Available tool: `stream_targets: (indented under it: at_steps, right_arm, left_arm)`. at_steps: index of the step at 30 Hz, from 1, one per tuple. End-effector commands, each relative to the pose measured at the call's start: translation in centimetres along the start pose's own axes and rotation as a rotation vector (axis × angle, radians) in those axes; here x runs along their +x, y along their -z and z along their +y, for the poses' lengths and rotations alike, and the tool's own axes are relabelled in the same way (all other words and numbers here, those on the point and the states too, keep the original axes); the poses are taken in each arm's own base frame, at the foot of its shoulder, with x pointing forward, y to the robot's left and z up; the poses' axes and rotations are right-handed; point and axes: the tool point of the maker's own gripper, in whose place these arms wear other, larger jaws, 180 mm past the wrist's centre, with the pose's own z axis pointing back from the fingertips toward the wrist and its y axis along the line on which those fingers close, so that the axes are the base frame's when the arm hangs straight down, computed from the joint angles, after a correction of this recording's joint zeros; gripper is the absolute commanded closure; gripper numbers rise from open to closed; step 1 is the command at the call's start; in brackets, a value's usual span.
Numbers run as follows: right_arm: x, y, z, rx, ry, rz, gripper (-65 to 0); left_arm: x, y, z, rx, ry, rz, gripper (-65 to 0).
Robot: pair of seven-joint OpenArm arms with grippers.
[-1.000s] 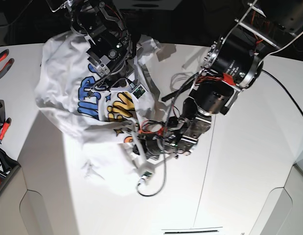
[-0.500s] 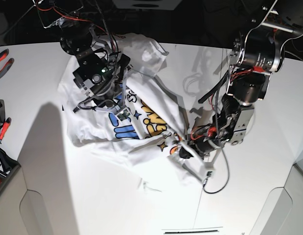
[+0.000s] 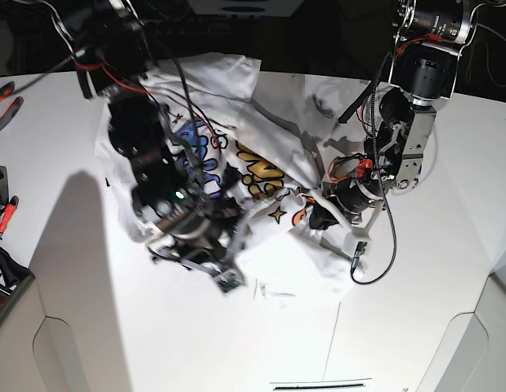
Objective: Layout the t-shirt on the table in an organized manner, then fold the t-shirt properly
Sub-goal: 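Lift the shirt with the right gripper and shake it out, then drag the shirt with the right gripper and release it flat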
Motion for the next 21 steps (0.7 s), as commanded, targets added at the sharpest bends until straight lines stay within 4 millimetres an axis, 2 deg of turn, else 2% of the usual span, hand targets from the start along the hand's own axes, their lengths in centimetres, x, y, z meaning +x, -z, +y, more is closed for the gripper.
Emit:
stream_targets:
  at_steps: [1,4,7,9,13,14,15,17,19,21]
  right_arm:
    - [3.6,0.2,-0.4,-0.004,-0.007,-0.068,-22.7]
    - [5.6,2.6,-0.2,0.021,-0.027,-0.031,-22.8]
    - [5.5,5.4,-0.8,0.027,-0.038,0.04,-24.5]
    - [4.2,7.0,-1.1,0.031,-0.039,0.105,-24.5]
    - [-0.4,8.6,-1.0,0.068,-0.027,0.258,-24.2]
    - [-1.3,8.8,-0.9,0.077,-0.027,0.279,-21.4]
    - [-1.8,8.8,-0.7,0.084,-0.03,0.292,-15.5]
    - [-1.9,8.8,-0.8,0.086,-0.037,0.297,0.0]
    - [-1.2,8.8,-1.6,0.044,-0.07,0.282,0.0]
    - [0.7,8.6,-3.4,-0.05,-0.104,0.218,0.0]
  left_arm:
    - [-0.9,-0.1,0.3,0.012,0.022,0.056,0.0]
    - [-0.9,-0.1,0.3,0.012,0.022,0.058,0.0]
    - [-1.0,-0.1,0.3,0.012,0.022,0.061,0.0]
    - [-1.0,-0.1,0.3,0.012,0.022,0.061,0.0]
    - [-0.9,-0.1,0.2,0.011,0.022,0.059,0.0]
    - [-0.9,-0.1,0.2,0.011,0.022,0.058,0.0]
    - [-0.9,-0.1,0.2,0.011,0.022,0.055,0.0]
    - [-0.8,-0.1,0.1,0.003,0.025,0.049,0.0]
    - [-0.8,-0.1,-0.3,-0.022,0.034,0.049,0.0]
    - [-0.8,-0.1,-0.4,-0.027,0.036,0.049,0.0]
